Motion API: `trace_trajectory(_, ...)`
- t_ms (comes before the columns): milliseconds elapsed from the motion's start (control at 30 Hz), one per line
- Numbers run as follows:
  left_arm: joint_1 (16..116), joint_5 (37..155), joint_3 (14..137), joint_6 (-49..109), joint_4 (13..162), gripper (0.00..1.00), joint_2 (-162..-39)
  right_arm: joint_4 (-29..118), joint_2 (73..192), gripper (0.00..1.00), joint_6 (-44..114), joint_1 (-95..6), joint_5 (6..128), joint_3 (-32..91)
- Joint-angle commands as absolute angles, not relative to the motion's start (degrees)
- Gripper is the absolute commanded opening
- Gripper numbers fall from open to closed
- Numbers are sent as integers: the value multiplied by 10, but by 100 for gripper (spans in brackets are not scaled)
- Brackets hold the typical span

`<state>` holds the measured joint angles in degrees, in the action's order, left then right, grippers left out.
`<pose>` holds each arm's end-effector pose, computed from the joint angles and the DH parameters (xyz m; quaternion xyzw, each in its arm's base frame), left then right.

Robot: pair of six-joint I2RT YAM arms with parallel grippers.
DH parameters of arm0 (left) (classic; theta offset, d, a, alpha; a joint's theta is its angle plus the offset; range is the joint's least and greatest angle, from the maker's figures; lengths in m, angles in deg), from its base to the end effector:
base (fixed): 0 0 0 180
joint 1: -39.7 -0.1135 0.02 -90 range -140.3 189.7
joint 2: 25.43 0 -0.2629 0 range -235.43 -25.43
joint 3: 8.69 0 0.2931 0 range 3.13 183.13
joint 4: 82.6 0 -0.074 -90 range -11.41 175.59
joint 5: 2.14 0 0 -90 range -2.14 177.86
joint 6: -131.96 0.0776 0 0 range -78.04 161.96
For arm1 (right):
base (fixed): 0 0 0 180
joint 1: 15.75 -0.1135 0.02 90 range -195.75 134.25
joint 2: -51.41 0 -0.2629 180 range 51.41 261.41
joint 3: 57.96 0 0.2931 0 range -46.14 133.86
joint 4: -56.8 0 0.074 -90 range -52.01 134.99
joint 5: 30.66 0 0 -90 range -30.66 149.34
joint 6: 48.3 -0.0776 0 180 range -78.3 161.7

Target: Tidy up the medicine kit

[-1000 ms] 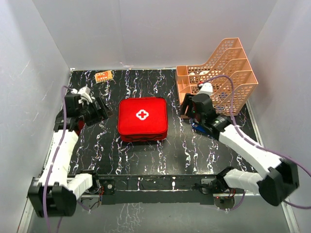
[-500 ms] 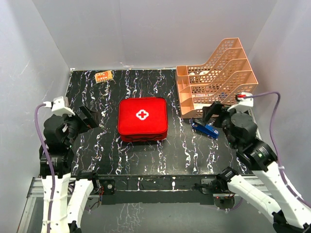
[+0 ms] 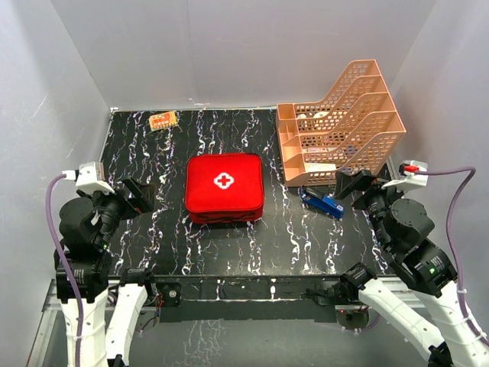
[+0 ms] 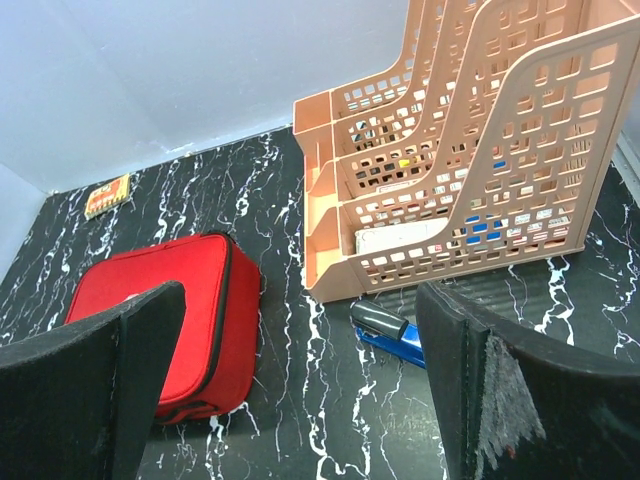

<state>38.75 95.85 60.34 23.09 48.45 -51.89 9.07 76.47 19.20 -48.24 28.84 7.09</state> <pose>0.1506 -0.0083 0.4122 -0.0822 0.7404 -0.1549 0.6488 0.1443 0.0452 0.3942 0.1091 0.7390 0.1172 0.6544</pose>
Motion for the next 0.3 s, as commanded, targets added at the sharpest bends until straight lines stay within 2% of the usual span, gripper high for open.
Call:
trace_trajectory(0, 389, 957, 630, 243, 476, 99, -525, 129, 765, 98, 193, -481, 277, 73)
trace_trajectory(267, 389, 935, 624, 243, 480, 99, -527, 150, 775, 98, 188, -481, 280, 54)
